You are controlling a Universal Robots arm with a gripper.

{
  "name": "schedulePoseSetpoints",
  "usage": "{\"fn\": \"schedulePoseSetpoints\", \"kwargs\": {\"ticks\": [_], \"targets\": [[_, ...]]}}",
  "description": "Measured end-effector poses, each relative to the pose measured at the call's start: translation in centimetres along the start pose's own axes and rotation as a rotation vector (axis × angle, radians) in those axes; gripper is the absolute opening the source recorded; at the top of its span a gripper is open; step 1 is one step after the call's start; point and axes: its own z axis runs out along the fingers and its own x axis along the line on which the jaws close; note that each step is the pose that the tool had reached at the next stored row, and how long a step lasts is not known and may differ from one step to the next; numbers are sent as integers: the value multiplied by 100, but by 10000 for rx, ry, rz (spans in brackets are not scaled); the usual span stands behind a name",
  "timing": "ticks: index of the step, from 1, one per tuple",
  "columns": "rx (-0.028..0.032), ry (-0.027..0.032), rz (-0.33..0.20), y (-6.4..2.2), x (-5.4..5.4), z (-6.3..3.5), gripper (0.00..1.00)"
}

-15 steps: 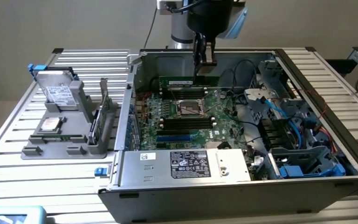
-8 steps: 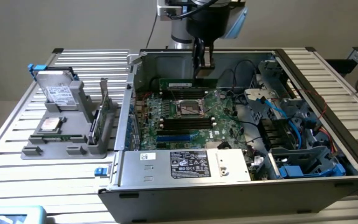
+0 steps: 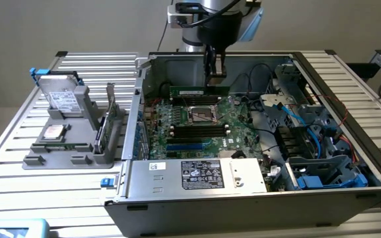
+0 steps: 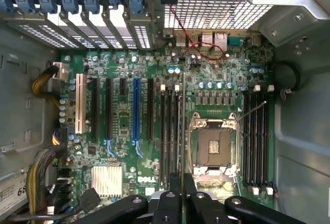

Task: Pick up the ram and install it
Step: 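Insert the ram into the slot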

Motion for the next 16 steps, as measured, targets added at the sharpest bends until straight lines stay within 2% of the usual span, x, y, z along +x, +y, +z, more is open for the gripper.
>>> {"fn": "schedulePoseSetpoints", "kwargs": {"ticks": [1, 2, 5, 6, 9, 16], "targets": [[3, 37, 1, 0, -13, 9, 14], [10, 98, 2, 0, -25, 15, 14], [56, 307, 5, 0, -64, 29, 14], [65, 336, 6, 0, -77, 38, 14], [87, 337, 5, -1, -80, 86, 14], [91, 339, 7, -9, -79, 199, 14]]}}
